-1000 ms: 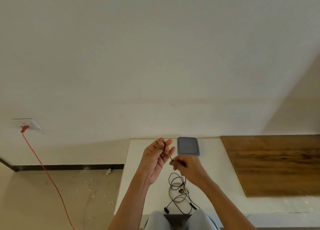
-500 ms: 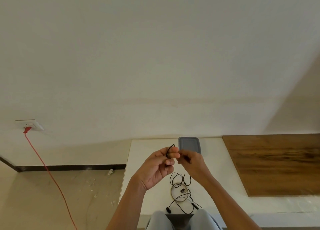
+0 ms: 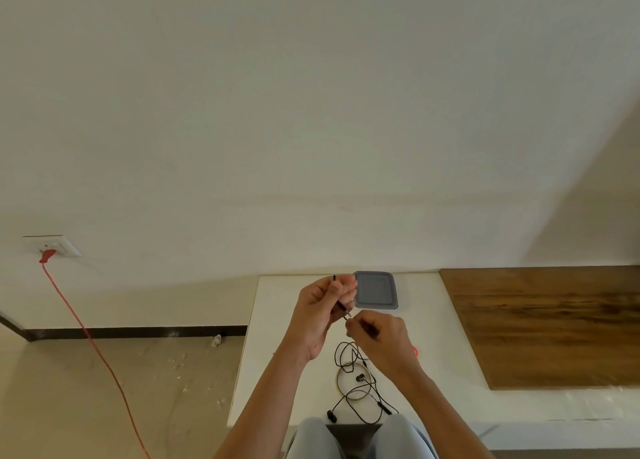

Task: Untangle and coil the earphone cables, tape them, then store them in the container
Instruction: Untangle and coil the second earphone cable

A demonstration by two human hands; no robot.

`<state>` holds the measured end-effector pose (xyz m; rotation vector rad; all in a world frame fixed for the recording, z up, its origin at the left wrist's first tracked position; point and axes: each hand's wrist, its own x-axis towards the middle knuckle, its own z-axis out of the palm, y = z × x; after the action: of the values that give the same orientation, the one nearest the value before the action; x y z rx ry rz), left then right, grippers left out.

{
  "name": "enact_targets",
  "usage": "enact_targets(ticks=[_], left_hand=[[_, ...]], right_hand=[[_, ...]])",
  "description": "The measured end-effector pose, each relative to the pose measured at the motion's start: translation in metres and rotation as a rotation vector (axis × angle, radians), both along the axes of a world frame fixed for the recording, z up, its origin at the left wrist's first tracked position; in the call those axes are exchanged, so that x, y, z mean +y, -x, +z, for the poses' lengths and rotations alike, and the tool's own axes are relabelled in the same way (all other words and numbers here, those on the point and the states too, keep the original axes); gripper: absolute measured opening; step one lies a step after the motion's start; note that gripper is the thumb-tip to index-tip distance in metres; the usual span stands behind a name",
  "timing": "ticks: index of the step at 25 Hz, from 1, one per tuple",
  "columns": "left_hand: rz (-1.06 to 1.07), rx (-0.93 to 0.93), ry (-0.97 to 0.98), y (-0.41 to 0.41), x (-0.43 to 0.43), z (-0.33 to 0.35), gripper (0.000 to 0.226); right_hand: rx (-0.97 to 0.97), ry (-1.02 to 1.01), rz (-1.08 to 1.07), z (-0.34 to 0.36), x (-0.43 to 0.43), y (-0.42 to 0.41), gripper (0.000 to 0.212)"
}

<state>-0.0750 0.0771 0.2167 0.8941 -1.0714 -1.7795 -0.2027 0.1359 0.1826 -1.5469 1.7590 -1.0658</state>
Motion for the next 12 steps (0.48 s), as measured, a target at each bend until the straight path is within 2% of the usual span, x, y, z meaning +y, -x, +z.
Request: enact_targets(ticks=[3, 5, 8, 12], left_hand=[[-0.016, -0.164, 0.078, -0.005, -0.004, -0.001, 0.016], [-0.119, -0.234, 0.116, -0.013, -0.004, -0.001, 0.018], [-0.324, -0.303, 0.16, -0.018, 0.002, 0.004, 0.024], [-0.384, -0.333, 0.106, -0.022, 0.005, 0.009, 0.029]], right_hand=[[-0.052, 0.086, -0.004, 0.011, 0.005, 0.005, 0.021], [-0.079, 0.107, 0.043, 0.025, 0.005, 0.009, 0.023], [0.014, 0.112, 0.124, 0.043, -0.003, 0.014, 0.022], [0.105, 0.199, 0.171, 0.055, -0.015, 0.019, 0.015]])
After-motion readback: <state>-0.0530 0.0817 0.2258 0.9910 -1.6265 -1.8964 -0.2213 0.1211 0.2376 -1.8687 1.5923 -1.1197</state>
